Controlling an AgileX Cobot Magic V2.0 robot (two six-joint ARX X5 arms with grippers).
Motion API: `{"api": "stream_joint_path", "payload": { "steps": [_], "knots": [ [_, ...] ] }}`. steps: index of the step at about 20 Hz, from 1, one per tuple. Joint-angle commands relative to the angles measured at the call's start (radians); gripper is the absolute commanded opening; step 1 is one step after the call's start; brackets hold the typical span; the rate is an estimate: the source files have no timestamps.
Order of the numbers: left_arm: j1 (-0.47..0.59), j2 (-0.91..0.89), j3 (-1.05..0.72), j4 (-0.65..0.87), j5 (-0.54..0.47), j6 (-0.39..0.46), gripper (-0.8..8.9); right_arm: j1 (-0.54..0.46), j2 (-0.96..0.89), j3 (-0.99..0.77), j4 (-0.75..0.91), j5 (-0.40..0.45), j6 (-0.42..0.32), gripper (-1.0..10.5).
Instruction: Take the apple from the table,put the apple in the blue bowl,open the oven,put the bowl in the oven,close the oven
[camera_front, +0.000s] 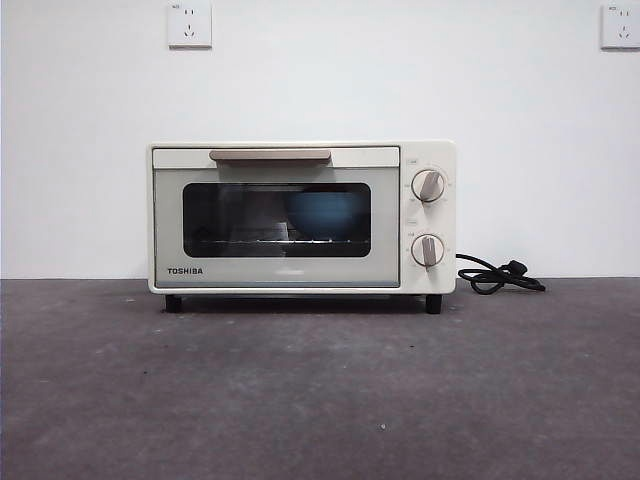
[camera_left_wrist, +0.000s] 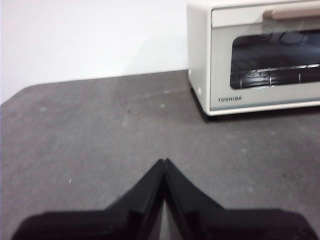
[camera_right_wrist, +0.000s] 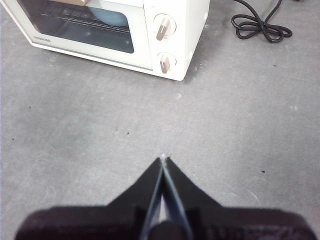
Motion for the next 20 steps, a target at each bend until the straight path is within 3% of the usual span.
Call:
{"api": "stream_joint_path", "payload": {
  "steps": [1,20],
  "knots": [
    [0.018,-0.017,-0.010,-0.058,-0.003,-0.003,-0.04,-0.001,0.000,-0.012,0.004,0.001,0.008,0.0],
    [0.022,-0.005,-0.010,-0.053,-0.003,-0.014,-0.04,-0.001,0.000,-0.012,0.003,0.004,0.008,0.0]
  ]
}}
